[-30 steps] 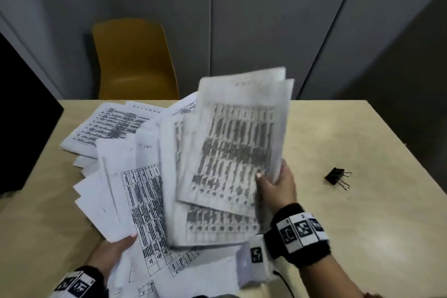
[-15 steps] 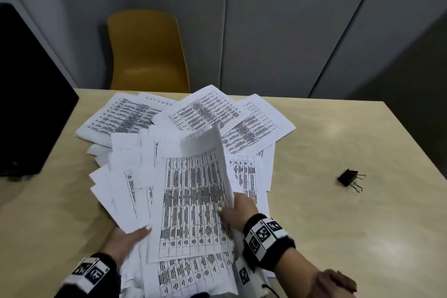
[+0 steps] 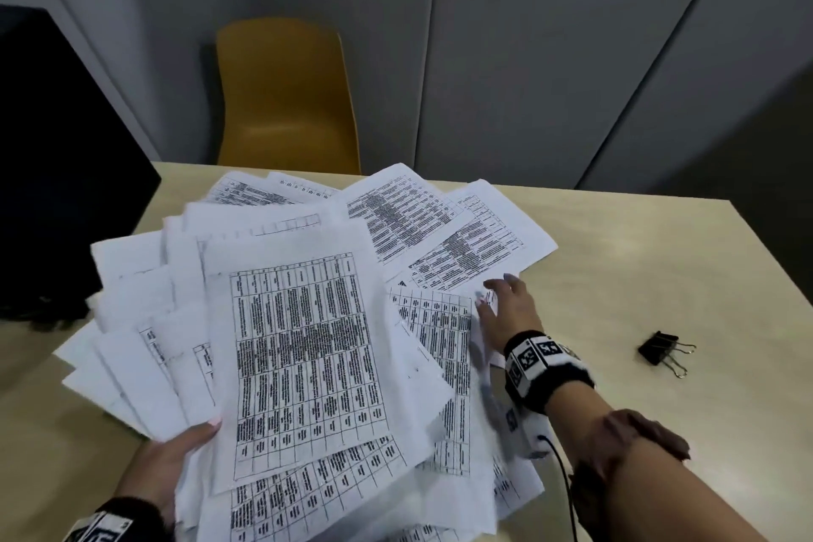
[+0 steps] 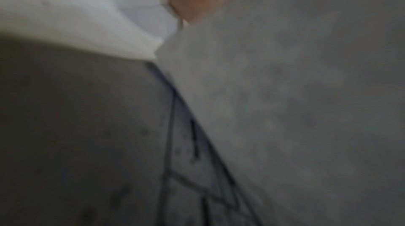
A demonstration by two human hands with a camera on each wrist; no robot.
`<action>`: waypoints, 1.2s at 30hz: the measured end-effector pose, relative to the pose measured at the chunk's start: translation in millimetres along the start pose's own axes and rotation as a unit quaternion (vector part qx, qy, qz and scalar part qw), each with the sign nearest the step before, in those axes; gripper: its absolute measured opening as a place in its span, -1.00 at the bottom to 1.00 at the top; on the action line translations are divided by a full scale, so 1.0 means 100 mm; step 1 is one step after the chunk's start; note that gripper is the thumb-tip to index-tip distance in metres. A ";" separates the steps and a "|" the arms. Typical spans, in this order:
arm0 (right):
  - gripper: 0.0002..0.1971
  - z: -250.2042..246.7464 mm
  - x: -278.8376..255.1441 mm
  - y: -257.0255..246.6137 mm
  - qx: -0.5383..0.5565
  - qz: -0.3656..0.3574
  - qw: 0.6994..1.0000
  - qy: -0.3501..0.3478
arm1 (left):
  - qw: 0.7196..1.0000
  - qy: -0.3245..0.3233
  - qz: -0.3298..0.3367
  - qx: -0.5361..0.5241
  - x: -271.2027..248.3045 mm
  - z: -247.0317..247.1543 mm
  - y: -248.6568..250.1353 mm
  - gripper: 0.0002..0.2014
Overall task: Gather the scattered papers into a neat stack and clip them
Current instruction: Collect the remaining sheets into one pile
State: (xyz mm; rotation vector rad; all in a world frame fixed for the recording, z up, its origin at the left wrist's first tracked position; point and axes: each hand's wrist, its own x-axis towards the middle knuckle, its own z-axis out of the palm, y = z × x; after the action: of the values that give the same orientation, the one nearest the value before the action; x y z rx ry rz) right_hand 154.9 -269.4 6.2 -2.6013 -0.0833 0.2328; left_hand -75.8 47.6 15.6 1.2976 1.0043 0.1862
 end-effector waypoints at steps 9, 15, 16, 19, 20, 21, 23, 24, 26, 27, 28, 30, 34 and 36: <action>-0.21 -0.05 0.19 0.16 -0.231 -0.025 0.954 -0.189 | 1.000 0.005 -0.020 -0.024 0.29 -0.07 -0.18 -0.60; 0.11 -0.25 -0.08 0.33 -0.230 -0.092 0.948 -0.202 | 0.999 -0.005 -0.024 -0.023 0.36 -0.03 -0.18 -0.63; 0.12 -0.27 -0.14 0.39 -0.217 -0.105 0.951 -0.195 | 0.999 -0.010 -0.020 -0.031 0.35 -0.02 -0.18 -0.62; 0.07 -0.33 -0.33 0.53 -0.195 -0.154 0.948 -0.199 | 0.998 -0.010 -0.020 -0.051 0.30 0.01 -0.17 -0.60; -0.07 -0.34 -0.38 0.56 -0.183 -0.167 0.947 -0.205 | 0.999 -0.008 -0.014 -0.050 0.29 0.02 -0.17 -0.63; -0.20 -0.36 -0.43 0.59 -0.173 -0.175 0.946 -0.210 | 0.999 -0.009 -0.011 -0.051 0.28 0.01 -0.17 -0.70; -0.34 -0.35 -0.48 0.62 -0.132 -0.155 0.959 -0.198 | 0.999 -0.017 -0.006 -0.048 0.20 0.05 -0.11 -0.78; -0.34 -0.33 -0.49 0.61 -0.089 -0.121 0.975 -0.163 | 0.999 -0.018 -0.004 -0.049 0.17 0.06 -0.09 -0.77; -0.37 -0.25 -0.47 0.56 -0.008 -0.011 0.999 -0.051 | 0.998 -0.019 -0.009 -0.054 0.12 0.09 -0.06 -0.72; -0.37 -0.21 -0.44 0.50 0.001 0.050 0.999 -0.009 | 0.998 -0.019 -0.015 -0.053 0.10 0.10 -0.06 -0.71; -0.31 -0.16 -0.41 0.41 -0.007 0.108 0.994 0.008 | 0.998 -0.015 -0.028 -0.063 0.12 0.09 -0.09 -0.70; -0.11 -0.07 -0.39 0.19 -0.004 0.191 0.982 -0.006 | 0.997 -0.018 -0.040 -0.061 0.14 0.07 -0.11 -0.70; 0.17 0.09 -0.40 -0.17 0.058 0.225 0.972 -0.047 | 0.997 -0.023 -0.040 -0.056 0.17 0.05 -0.12 -0.77; 0.18 0.12 -0.42 -0.22 0.080 0.217 0.972 -0.042 | 0.998 -0.031 -0.030 -0.055 0.19 0.02 -0.14 -0.70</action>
State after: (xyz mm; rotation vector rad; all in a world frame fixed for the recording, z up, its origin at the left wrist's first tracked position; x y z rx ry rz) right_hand 111.1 -248.9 13.4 -2.4194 0.4610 0.4830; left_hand -68.3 53.7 -6.1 1.1654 0.9654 0.1520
